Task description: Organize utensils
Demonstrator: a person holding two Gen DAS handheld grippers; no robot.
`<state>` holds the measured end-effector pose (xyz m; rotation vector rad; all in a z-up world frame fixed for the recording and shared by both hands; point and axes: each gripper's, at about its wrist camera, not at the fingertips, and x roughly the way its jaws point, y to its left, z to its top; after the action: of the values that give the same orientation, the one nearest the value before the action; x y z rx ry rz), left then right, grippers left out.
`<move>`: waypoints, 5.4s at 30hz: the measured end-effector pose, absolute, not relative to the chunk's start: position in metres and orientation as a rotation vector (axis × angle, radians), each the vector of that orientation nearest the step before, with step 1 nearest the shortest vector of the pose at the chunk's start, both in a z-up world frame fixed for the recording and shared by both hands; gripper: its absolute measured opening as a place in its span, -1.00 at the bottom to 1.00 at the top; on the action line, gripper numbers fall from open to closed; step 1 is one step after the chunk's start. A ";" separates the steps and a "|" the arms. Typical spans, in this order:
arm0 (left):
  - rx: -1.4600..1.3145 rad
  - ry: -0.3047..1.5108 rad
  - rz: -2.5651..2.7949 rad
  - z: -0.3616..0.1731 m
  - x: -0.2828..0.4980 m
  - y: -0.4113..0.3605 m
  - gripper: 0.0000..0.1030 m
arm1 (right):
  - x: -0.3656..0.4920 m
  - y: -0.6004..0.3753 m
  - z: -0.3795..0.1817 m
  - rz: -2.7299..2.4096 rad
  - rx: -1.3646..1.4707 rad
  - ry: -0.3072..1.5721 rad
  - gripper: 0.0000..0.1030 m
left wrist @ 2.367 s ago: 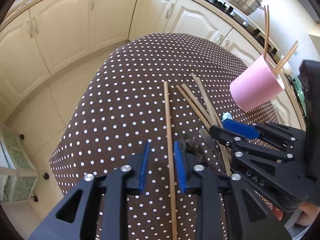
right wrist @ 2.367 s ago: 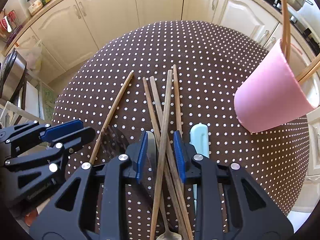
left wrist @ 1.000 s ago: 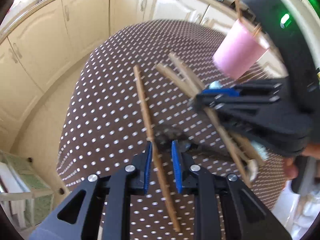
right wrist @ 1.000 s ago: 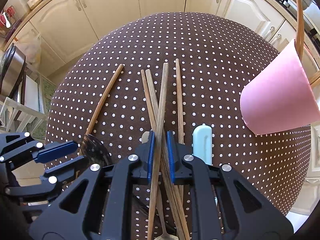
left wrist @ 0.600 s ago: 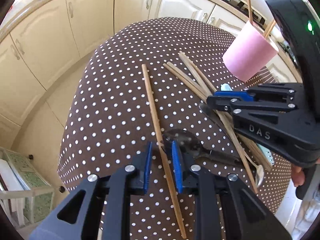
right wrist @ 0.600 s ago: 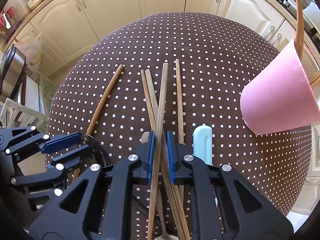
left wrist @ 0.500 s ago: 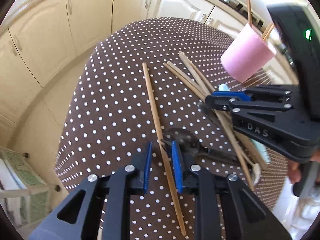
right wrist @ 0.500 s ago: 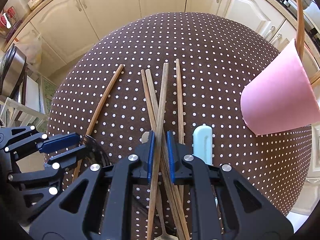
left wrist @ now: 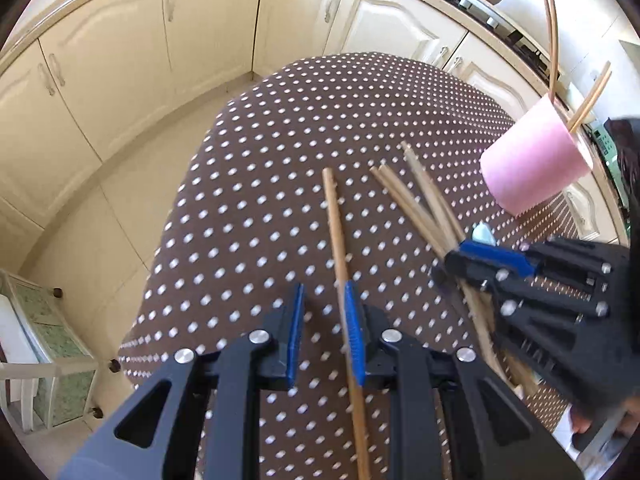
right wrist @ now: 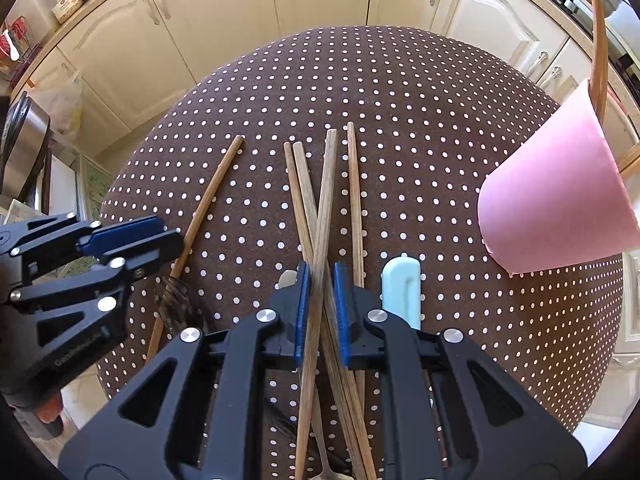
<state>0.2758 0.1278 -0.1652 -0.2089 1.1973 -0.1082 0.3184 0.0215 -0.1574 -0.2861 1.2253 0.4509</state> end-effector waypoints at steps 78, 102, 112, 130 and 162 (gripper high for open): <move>-0.226 -0.103 -0.304 0.000 0.314 -0.053 -0.89 | 0.279 -0.194 0.039 0.299 0.173 0.130 -0.87; -0.173 0.107 -0.185 -0.030 0.281 -0.015 0.44 | 0.281 -0.175 -0.015 0.273 0.173 0.209 -0.87; -0.080 0.157 -0.036 -0.028 0.250 0.019 0.57 | 0.277 -0.169 -0.024 0.232 0.166 0.218 -0.86; -0.128 0.177 -0.010 -0.015 0.213 0.066 0.61 | 0.256 -0.163 -0.020 0.157 0.146 0.207 -0.34; -0.265 0.541 -0.073 -0.059 0.176 0.120 0.65 | 0.192 -0.161 0.013 0.157 0.064 0.170 0.41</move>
<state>0.1763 0.1202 -0.0592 -0.2654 0.5407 -0.0732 0.1916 -0.1614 0.0129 0.0643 0.1705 0.1574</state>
